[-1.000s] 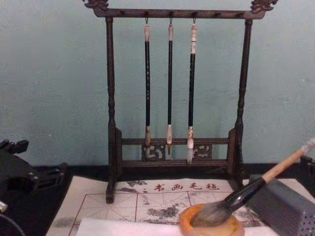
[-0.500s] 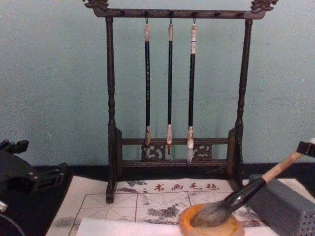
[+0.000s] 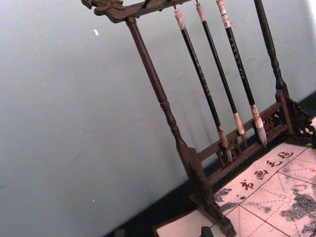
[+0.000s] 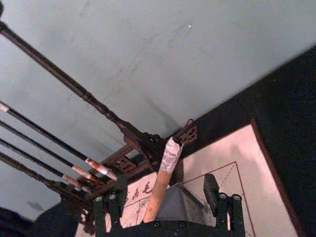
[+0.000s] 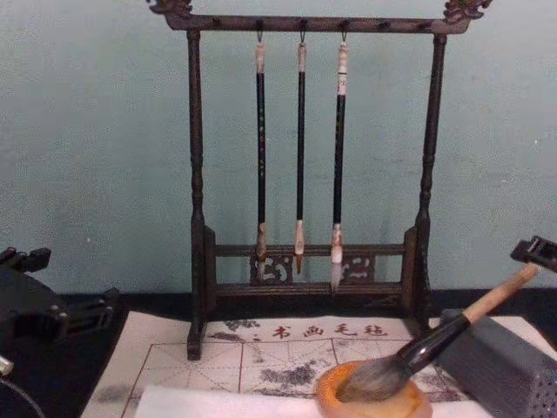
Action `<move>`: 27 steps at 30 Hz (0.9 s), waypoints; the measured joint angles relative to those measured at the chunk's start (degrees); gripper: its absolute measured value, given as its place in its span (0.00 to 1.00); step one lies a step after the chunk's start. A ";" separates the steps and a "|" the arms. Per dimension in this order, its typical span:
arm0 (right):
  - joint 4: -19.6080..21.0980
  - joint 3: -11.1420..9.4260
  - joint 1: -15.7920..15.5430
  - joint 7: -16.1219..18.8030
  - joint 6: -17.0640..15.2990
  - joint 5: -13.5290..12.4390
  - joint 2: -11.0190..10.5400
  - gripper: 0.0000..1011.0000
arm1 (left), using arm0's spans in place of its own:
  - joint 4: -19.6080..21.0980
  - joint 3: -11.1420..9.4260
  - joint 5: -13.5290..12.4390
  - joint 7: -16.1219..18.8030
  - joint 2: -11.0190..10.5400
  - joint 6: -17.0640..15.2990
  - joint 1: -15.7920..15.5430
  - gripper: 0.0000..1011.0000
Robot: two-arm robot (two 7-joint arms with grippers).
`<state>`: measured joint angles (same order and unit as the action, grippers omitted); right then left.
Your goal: Pick up the brush from the inkstone, write on the paper, then place the brush back to its original position.
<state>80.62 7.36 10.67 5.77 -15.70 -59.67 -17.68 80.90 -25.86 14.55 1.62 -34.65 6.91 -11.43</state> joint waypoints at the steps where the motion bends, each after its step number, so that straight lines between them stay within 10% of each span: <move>1: -0.21 -0.02 0.23 -0.61 -0.25 -0.73 0.43 0.99 | 0.00 0.00 0.00 0.00 0.00 0.00 0.00 0.99; 27: -5.64 2.42 4.87 -3.44 -1.19 -7.29 2.07 0.99 | 0.00 0.00 0.00 0.00 0.00 0.00 0.00 0.99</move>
<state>74.98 9.77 15.54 2.33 -16.89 -66.95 -15.61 80.90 -25.86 14.55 1.62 -34.65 6.91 -11.43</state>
